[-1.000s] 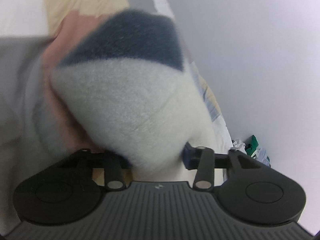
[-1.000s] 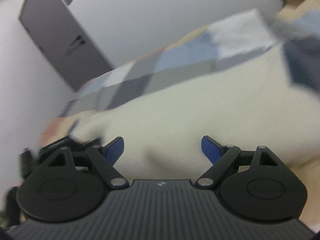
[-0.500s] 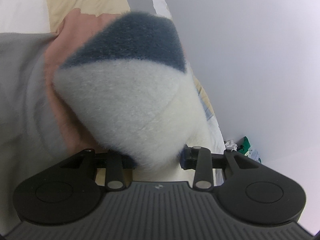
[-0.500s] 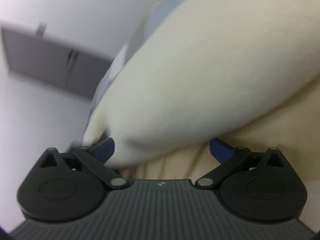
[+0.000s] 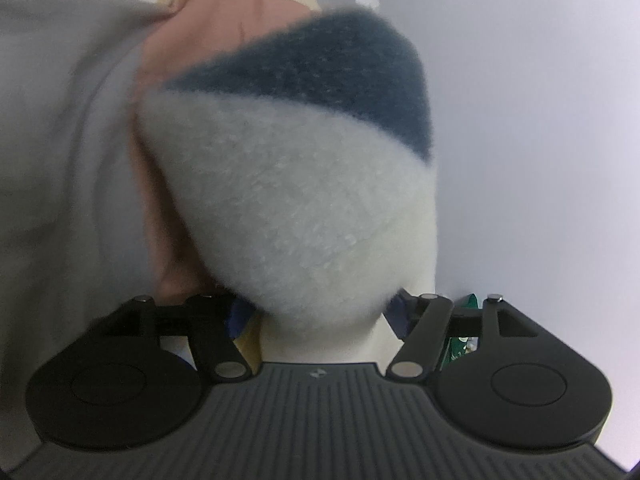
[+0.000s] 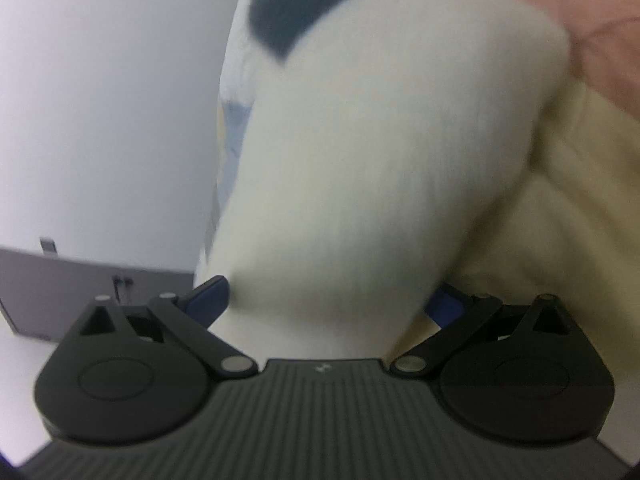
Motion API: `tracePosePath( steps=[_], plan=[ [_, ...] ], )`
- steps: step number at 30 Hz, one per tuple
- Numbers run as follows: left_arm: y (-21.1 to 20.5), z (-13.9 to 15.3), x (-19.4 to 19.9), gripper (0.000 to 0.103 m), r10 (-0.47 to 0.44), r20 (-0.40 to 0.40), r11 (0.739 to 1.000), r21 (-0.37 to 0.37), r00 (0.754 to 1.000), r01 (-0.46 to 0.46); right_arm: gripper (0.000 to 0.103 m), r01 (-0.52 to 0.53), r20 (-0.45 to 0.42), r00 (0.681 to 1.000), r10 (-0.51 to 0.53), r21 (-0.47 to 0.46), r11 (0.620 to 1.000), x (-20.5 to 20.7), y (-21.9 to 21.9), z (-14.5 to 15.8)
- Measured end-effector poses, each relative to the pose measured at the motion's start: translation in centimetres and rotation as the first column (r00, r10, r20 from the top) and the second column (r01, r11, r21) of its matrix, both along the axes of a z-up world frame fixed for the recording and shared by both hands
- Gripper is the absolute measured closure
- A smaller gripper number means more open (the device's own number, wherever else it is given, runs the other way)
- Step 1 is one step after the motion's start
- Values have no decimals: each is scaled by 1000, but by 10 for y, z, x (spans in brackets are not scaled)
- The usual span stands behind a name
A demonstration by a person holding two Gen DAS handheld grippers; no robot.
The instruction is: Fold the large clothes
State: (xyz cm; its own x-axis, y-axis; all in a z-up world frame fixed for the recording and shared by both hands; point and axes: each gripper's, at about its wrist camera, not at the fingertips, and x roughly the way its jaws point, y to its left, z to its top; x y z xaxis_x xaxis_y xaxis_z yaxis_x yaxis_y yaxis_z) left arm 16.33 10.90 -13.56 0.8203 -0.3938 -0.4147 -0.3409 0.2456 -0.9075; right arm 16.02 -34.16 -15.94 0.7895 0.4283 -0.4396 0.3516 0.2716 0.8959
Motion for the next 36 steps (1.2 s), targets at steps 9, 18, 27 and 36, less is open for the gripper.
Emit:
tracePosePath(
  steps=[9,18,27,36],
  plan=[
    [0,11,5,59,-8,72,996,92,997,2,30,-60,35,997,63,-104,993,31,3,4],
    [7,41,-15,63,-30,171,993,116,985,10,65,-124,158,973,167,-247,961,20,-3,61],
    [-4,95,-26,63,-81,266,993,99,960,56,66,-116,319,918,236,-354,928,12,-22,140],
    [-89,170,26,63,-192,392,979,146,900,145,66,-16,449,873,190,-364,931,28,-105,215]
  ],
)
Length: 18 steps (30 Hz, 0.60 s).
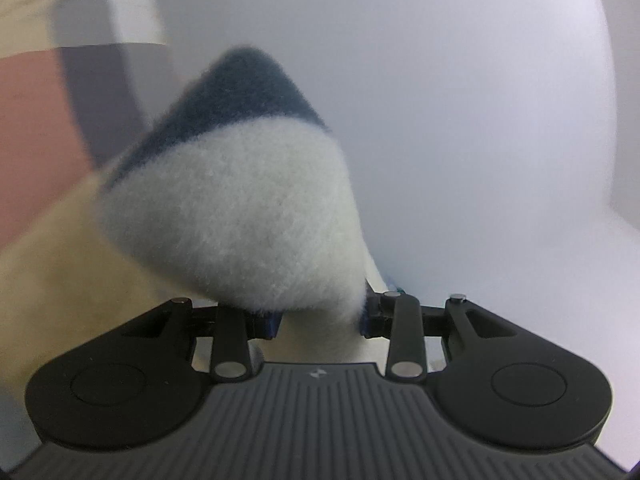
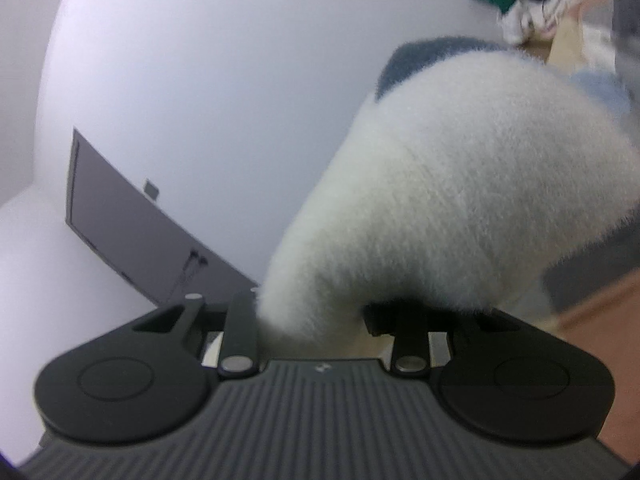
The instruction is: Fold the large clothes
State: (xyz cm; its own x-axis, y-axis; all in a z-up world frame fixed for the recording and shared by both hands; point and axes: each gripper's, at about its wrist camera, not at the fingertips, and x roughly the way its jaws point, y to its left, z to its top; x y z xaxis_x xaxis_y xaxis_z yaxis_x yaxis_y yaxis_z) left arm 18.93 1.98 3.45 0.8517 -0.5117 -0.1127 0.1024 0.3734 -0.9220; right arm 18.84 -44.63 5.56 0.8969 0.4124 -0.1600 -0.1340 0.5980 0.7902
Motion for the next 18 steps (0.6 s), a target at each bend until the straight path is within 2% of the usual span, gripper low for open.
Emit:
tracePosePath(
  steps=[4,5,8,14,18],
  plan=[
    [-48,19,42,63,-48,22,999,26,999,48,66,52,26,998,-52,14,999,4,-54,6],
    [-59,19,55,63,-59,22,998,28,998,59,66,65,32,997,-65,15,998,-1,-74,3],
    [-93,12,91,63,-104,5,994,43,995,103,66,112,27,993,-113,33,993,12,-99,-10],
    [-134,-32,166,63,-151,-69,985,73,986,156,66,174,-46,984,-172,46,984,46,-134,-58],
    [-151,-70,196,63,-185,-97,977,92,978,194,66,197,-66,979,-195,41,979,61,-154,-91]
  ],
)
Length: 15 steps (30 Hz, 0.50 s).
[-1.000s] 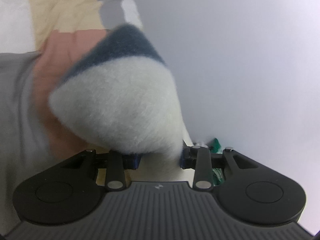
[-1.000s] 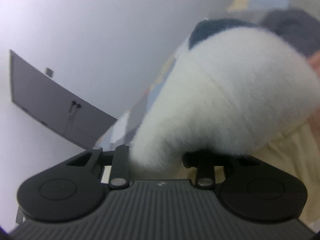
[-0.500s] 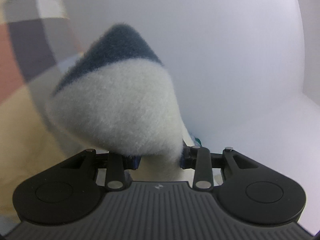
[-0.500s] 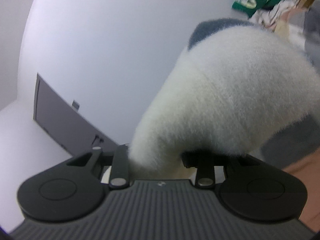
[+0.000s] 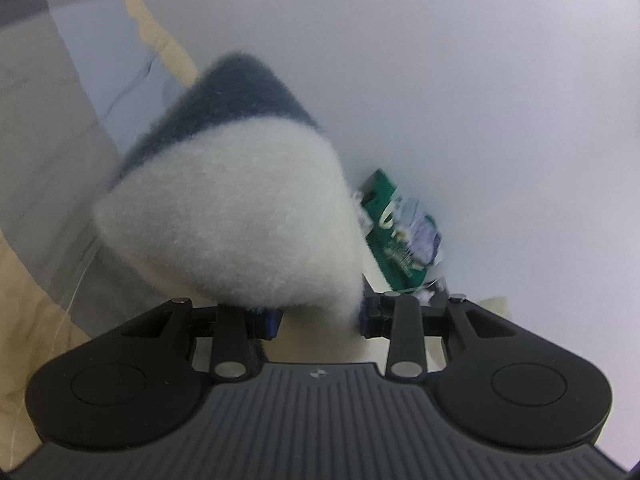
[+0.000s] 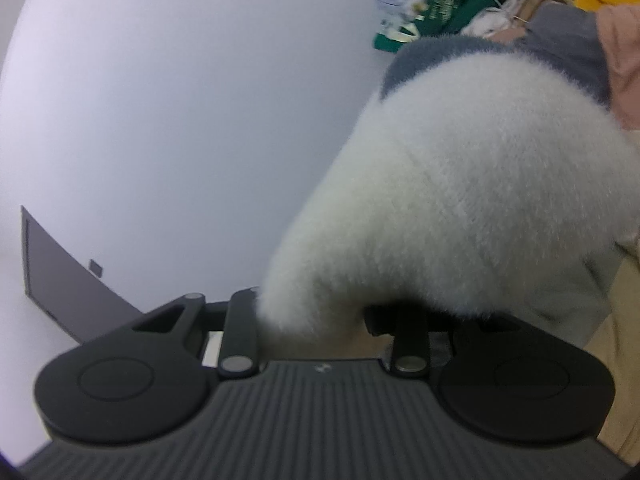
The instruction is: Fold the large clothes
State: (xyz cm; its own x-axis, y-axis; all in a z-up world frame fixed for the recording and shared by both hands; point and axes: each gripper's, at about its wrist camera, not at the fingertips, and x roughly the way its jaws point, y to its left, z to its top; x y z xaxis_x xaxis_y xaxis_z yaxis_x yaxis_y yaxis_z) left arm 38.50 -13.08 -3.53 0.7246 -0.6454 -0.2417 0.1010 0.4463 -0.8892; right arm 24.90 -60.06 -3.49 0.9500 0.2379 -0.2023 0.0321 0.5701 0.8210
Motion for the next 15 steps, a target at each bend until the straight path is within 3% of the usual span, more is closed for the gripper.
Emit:
tracePosePath(
  steps=[6,9,15],
  plan=[
    [-25,-46,21,63,-62,13,990,127,998,60,66,12,-65,998,-13,-6,1000,-3,-16,-63],
    [-28,-65,15,62,-78,50,991,117,996,72,66,17,-79,997,-14,31,999,-12,-19,-98],
    [-39,-93,-11,57,-82,73,992,107,994,74,65,22,-51,999,-18,82,996,-30,-18,-139]
  ],
)
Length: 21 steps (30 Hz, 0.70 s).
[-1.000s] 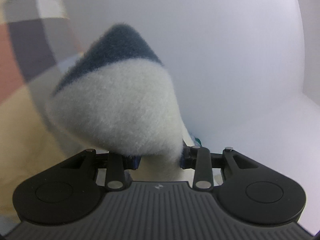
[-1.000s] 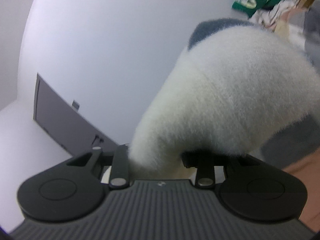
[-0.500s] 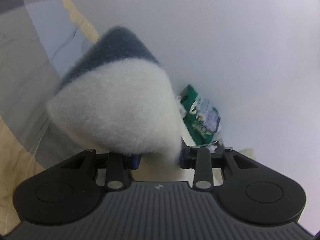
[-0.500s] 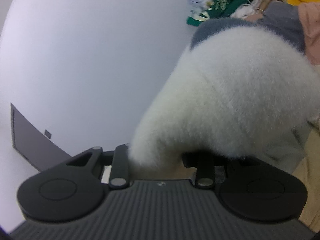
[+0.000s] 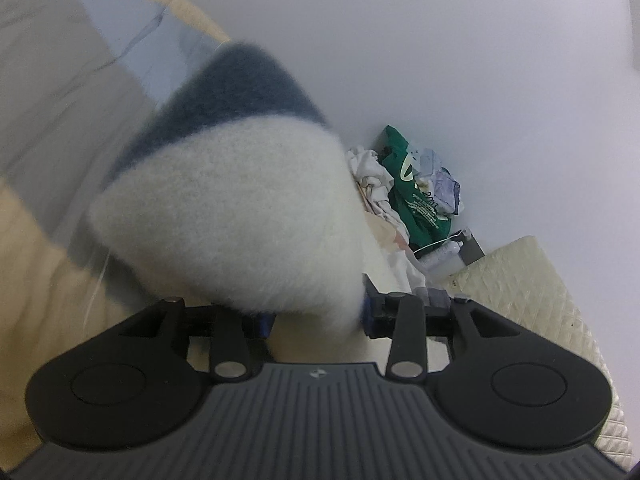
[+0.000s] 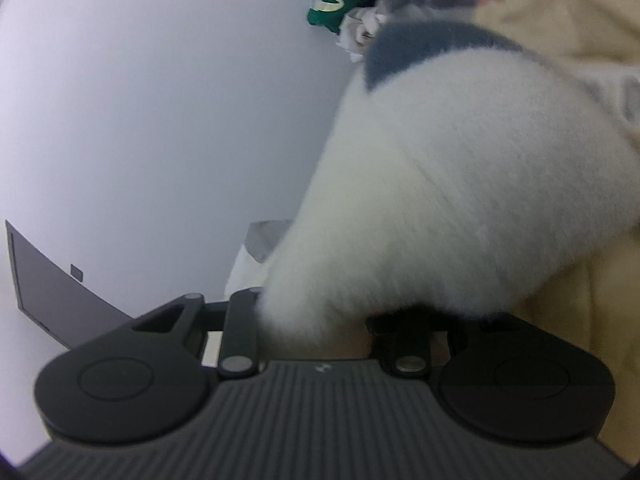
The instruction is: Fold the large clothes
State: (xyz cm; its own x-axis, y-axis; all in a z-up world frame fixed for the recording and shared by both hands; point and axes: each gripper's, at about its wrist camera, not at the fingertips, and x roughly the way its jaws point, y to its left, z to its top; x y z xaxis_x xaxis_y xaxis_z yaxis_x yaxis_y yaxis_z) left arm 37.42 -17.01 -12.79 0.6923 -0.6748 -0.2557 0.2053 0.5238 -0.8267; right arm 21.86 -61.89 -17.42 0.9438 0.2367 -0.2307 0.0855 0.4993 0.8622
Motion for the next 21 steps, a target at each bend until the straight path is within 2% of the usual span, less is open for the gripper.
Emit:
tracePosePath(
  steps=[5,8,11,13,16,21],
  plan=[
    [-3,-6,-28,47,8,-34,1000,-14,999,-8,61,20,-27,999,-18,51,999,-7,4,-17],
    [1,-7,-29,33,8,-91,997,-70,996,-14,60,18,-32,999,-15,76,997,-7,2,-18],
    [7,-2,-34,25,17,-127,996,-79,992,-27,54,32,-56,998,-25,122,992,-16,-2,-19],
    [10,3,-42,23,30,-144,998,-47,989,-37,52,59,-77,996,-50,127,990,-31,-1,-17],
    [13,18,-57,23,45,-137,999,29,990,-41,52,80,-104,992,-72,73,994,-54,2,-11],
    [21,64,-88,23,69,-73,988,143,995,-58,52,83,-107,991,-84,-7,996,-87,9,25]
  ],
)
